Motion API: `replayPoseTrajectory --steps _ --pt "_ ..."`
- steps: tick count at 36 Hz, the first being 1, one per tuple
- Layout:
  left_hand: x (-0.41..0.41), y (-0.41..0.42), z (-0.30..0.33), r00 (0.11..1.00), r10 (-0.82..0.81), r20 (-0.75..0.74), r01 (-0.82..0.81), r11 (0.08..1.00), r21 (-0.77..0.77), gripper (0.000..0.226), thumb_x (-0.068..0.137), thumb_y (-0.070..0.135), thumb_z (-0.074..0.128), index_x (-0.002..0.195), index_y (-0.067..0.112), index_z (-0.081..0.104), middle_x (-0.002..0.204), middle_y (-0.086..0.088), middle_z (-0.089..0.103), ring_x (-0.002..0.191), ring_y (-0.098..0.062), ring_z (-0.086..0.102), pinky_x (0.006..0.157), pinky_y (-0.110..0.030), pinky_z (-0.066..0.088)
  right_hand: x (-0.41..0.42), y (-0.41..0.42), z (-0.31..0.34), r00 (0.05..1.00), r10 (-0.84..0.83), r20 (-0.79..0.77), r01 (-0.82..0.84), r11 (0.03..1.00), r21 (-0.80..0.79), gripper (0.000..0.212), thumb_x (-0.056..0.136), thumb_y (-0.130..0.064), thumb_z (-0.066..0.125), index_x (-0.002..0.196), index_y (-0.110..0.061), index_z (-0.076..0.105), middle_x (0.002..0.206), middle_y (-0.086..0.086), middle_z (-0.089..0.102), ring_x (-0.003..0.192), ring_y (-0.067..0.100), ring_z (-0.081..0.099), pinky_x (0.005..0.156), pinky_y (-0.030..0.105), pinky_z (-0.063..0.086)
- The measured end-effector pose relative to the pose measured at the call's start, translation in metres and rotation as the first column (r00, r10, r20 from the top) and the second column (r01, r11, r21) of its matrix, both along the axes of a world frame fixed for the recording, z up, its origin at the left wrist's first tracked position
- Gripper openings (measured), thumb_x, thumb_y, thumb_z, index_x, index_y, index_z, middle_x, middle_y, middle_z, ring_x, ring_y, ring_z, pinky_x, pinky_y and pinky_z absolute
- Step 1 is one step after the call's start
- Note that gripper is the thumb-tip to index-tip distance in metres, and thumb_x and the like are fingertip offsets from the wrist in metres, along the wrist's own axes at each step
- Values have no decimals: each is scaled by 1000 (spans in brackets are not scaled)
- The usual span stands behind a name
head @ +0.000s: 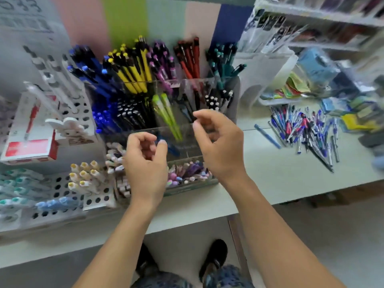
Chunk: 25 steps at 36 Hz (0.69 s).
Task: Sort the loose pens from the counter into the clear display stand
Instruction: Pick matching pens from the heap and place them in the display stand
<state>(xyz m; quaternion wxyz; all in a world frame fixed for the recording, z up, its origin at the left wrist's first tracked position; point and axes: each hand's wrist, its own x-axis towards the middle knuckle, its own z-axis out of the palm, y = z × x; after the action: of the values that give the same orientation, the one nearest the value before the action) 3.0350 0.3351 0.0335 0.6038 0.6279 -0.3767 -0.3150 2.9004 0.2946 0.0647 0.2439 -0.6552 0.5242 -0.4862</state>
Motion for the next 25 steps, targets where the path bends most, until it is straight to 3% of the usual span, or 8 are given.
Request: replayPoseTrajectory --steps 2,4,9,14,19,23,25 --pt "-33 -2 1 986 -159 -44 160 987 20 19 94 9 66 89 23 56 73 5 54 61 -7 50 60 -23 47 -41 1 -5 992 -118 50 115 991 61 16 94 -13 66 102 -27 72 83 -9 72 75 13 70 69 30 58" --pt "-71 -4 -1 952 -303 -51 305 950 59 18 93 6 67 88 21 58 69 9 56 58 -5 51 56 -20 45 -85 1 -16 966 -239 94 219 957 189 13 93 -16 66 93 -28 71 75 -5 71 67 18 71 64 38 60" --pt "-178 -16 -24 831 -555 -37 539 788 299 11 94 19 69 95 26 60 83 -1 64 65 -11 63 56 -23 48 -210 9 -54 873 -465 149 322 777 540 6 95 -14 64 94 -12 70 78 12 72 62 20 71 58 30 58" --pt "-290 -27 -56 843 -531 -80 504 731 460 10 95 28 67 102 24 61 101 -6 70 77 -15 70 69 -35 56 -341 24 -90 853 -516 83 337 664 667 7 94 -12 64 95 -9 69 80 13 71 64 21 69 63 34 62" --pt "-391 -46 -78 815 -574 -78 500 631 594 42 93 44 67 124 19 58 108 2 64 99 -20 65 93 -46 56 -441 21 -98 892 -452 -11 308 588 748 13 94 -14 62 95 -4 70 80 12 70 68 21 67 74 41 62" --pt "-421 -79 -89 880 -473 -52 386 646 658 65 87 51 69 136 11 54 128 -4 58 112 -27 60 99 -46 53 -472 -8 -94 943 -334 -15 216 575 789 16 96 -15 63 98 1 69 84 15 69 69 22 65 74 39 61" --pt "-425 -101 -97 906 -422 -25 326 659 677 65 85 52 69 128 5 57 120 -6 59 105 -28 61 93 -41 54 -475 -32 -99 962 -270 -36 190 571 798 21 95 -16 64 99 4 68 83 15 68 66 22 64 70 37 60"
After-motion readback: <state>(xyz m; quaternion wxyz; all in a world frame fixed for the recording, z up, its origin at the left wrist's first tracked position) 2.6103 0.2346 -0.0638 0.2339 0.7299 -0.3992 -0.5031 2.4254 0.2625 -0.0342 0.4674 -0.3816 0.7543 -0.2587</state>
